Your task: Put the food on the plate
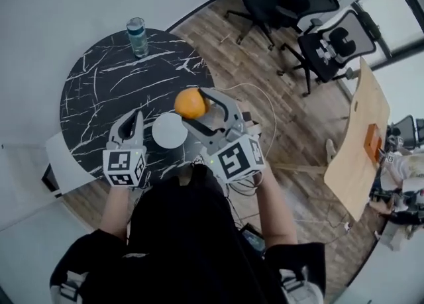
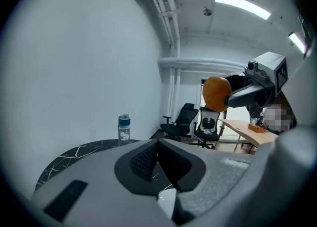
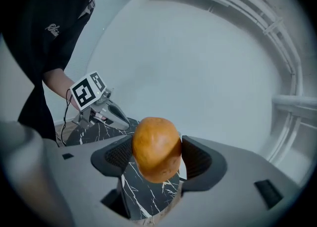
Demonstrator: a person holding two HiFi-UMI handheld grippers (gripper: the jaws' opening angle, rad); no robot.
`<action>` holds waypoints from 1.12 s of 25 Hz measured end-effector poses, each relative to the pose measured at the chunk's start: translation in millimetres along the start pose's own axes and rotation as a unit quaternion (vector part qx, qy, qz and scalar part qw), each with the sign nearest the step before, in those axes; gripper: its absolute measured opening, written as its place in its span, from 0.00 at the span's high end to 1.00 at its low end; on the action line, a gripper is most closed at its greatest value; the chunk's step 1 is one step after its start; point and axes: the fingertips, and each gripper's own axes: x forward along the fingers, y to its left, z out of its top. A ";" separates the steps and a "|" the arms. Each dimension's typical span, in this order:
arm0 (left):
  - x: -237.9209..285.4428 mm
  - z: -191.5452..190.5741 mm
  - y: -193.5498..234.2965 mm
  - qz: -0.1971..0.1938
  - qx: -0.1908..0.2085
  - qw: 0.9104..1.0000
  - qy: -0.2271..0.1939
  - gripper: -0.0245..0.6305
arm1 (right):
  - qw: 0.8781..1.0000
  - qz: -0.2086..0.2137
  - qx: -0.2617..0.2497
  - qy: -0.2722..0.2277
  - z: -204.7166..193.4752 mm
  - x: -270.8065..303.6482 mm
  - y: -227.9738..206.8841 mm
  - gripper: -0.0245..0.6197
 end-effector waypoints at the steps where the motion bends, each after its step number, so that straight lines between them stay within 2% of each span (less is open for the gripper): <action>1: -1.4 -2.5 3.8 0.014 -0.008 1.000 -0.001 0.96 | 1.000 0.017 -0.004 -0.001 -1.2 7.1 2.6 0.49; 4: -6.5 -12.6 10.4 0.057 -0.032 0.998 0.004 0.96 | 0.998 0.069 -0.013 -0.004 -7.7 26.9 12.5 0.49; 9: -9.4 -31.5 8.2 0.100 -0.051 0.994 0.017 0.96 | 0.991 0.132 -0.022 -0.002 -20.7 53.3 22.3 0.49; 15: -17.5 -68.2 8.8 0.148 -0.090 0.984 0.037 0.96 | 0.976 0.213 -0.041 0.011 -44.1 82.1 52.6 0.49; 24: -31.4 -121.4 10.5 0.200 -0.131 0.968 0.074 0.96 | 0.957 0.284 -0.056 0.034 -74.5 118.3 88.4 0.49; 28: -33.4 -145.9 4.2 0.218 -0.149 0.961 0.084 0.96 | 0.942 0.323 -0.079 0.054 -94.2 128.5 109.9 0.49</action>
